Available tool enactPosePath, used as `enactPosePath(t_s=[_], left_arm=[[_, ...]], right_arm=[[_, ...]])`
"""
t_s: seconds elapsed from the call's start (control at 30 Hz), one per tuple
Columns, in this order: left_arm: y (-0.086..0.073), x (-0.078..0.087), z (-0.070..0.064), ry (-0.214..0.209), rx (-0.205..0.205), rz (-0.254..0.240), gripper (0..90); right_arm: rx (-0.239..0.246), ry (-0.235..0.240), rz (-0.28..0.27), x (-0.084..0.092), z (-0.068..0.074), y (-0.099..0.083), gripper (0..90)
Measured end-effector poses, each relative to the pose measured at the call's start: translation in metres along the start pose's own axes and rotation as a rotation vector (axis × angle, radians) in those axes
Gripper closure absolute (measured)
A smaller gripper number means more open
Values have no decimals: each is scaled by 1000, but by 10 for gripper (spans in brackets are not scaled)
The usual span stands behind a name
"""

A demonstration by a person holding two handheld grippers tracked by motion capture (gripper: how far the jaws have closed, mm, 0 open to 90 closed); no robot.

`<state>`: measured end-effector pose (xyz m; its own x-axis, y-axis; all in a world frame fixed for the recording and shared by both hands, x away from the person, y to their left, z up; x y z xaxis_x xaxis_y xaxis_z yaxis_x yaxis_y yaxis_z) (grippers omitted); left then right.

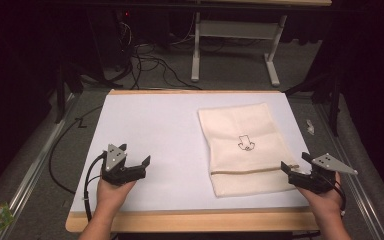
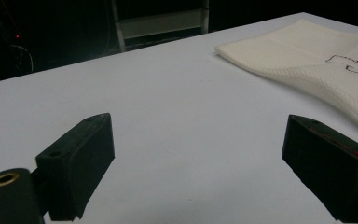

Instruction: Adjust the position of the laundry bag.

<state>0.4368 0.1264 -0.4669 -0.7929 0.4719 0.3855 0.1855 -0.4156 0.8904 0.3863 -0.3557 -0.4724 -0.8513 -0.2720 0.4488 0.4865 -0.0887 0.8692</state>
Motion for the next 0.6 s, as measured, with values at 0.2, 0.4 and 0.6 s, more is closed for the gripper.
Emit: enactPosePath(t_s=[0.2,0.4,0.6], left_arm=[[-2,-2,-1,-5,9,6,140],[-5,-4,-3,-17,28,15,157],[-6,-5,-2,-23,35,15,157]], right_arm=[[-18,-70,27,-2,-22,-5,356],[-91,-135,121,-12,-49,-22,398],[-170,-120,207,-23,-65,-41,430]])
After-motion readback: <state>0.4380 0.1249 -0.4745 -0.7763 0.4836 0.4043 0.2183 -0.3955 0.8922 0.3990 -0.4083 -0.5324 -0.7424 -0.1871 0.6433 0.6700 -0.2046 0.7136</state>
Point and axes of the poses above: each handheld gripper's, and its own axes: x roughly backward along the jaws, y roughly out of its top, z roughly to its left, the point moved 10 cm from there along -x, roughly forward along the jaws, and after that the axes turned 14 degrees about -x, right-handed, at the moved point
